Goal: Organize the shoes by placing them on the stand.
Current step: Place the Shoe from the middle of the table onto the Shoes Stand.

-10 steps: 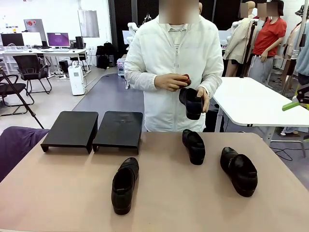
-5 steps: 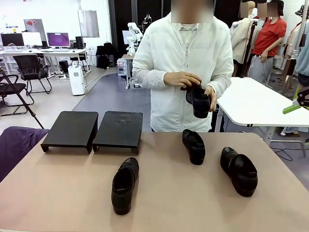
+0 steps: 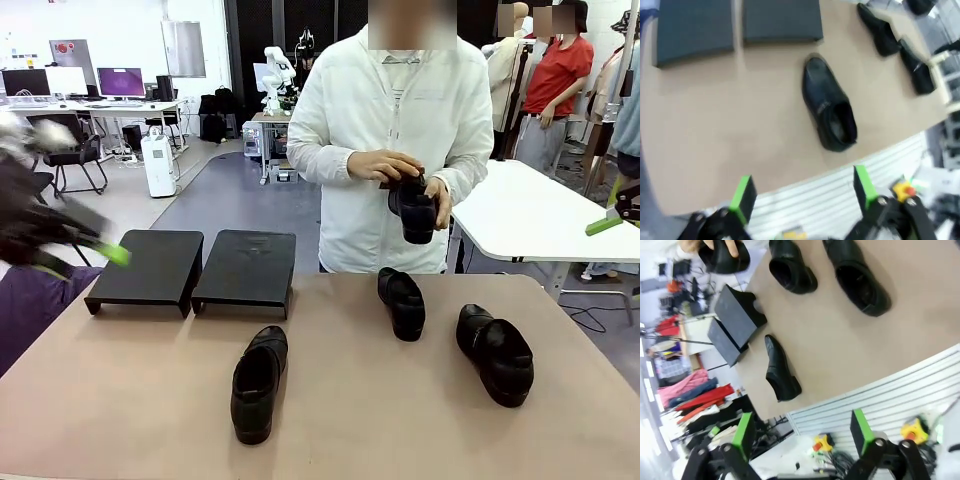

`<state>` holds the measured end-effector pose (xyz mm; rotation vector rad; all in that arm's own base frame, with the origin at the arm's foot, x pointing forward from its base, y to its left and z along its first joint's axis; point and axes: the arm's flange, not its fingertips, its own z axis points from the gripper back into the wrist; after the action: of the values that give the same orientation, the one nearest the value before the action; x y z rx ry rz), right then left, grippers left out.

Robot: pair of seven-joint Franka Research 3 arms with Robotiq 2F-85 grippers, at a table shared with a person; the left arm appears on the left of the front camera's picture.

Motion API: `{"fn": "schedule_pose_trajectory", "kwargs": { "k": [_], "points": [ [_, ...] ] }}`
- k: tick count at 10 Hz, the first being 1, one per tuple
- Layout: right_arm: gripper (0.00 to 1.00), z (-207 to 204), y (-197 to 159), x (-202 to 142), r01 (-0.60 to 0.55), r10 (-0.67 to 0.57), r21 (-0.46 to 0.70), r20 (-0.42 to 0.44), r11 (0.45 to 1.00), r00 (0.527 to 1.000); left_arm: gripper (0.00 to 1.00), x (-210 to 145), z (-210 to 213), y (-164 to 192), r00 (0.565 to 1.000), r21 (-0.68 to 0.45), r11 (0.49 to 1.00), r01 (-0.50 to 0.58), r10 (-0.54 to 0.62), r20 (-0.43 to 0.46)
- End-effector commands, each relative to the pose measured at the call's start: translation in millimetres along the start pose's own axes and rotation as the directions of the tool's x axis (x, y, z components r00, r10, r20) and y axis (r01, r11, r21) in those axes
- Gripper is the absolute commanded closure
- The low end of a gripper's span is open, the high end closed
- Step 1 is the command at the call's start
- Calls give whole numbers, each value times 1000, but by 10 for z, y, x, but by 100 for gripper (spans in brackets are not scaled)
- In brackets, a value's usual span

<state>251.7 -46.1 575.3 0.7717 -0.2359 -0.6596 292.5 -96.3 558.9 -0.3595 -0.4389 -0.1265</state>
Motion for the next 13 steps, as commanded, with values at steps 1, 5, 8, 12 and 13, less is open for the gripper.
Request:
{"fn": "schedule_pose_trajectory", "kwargs": {
  "k": [1, 5, 8, 12, 13],
  "points": [
    [0, 19, -1, -13, -1, 1, -3, -1, 1000, 1000, 0, 436, -932, -841, 993, 205, 976, -79, 95, -69],
    [0, 19, -1, -13, -1, 1, -3, -1, 1000, 1000, 0, 178, -1306, -1151, 982, -25, 1000, -9, 4, -187],
    [0, 19, -1, -13, -1, 1, -3, -1, 1000, 1000, 0, 93, -1659, -1439, 995, 131, 989, -70, 78, -57],
    [0, 19, -1, -13, -1, 1, -3, -1, 1000, 1000, 0, 218, -2366, -1567, 938, 106, 994, 7, 30, -346],
    [0, 19, -1, -13, -1, 1, -3, -1, 1000, 1000, 0, 187, -2517, -1553, 920, 125, 992, 13, 37, -391]
  ]
}}
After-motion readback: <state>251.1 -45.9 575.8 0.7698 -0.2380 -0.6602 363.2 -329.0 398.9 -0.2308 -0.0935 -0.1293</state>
